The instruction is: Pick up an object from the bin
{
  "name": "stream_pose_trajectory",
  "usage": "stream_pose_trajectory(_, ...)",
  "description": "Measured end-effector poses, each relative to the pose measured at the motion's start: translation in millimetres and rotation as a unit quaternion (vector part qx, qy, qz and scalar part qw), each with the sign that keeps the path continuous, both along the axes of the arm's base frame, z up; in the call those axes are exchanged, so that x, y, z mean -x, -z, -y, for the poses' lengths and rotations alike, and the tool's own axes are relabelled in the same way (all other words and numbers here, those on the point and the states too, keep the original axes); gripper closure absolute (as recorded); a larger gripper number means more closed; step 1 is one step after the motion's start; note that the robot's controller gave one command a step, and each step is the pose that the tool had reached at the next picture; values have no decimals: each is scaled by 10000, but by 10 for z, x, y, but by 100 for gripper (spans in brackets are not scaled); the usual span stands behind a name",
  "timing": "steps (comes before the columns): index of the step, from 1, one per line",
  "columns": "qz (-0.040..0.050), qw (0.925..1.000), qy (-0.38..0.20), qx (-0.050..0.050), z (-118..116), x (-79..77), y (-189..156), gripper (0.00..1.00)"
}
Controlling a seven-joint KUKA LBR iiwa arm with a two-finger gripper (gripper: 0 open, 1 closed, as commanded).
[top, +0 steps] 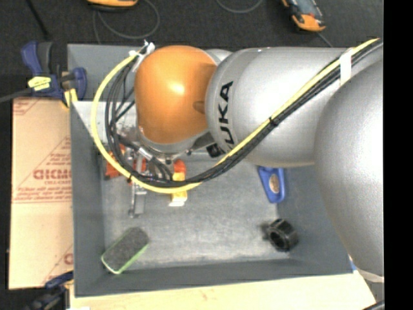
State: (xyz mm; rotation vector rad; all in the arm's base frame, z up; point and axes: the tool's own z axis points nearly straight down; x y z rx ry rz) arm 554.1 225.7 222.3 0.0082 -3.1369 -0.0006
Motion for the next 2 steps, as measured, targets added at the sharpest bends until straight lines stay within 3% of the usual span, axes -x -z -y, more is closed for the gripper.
stream_pose_trajectory(1, 37, 10000, 23, -9, 14, -14, -51, 0)
stream_pose_trajectory(2, 66, 9998, 206, -19, 73, -48, 476, 0)
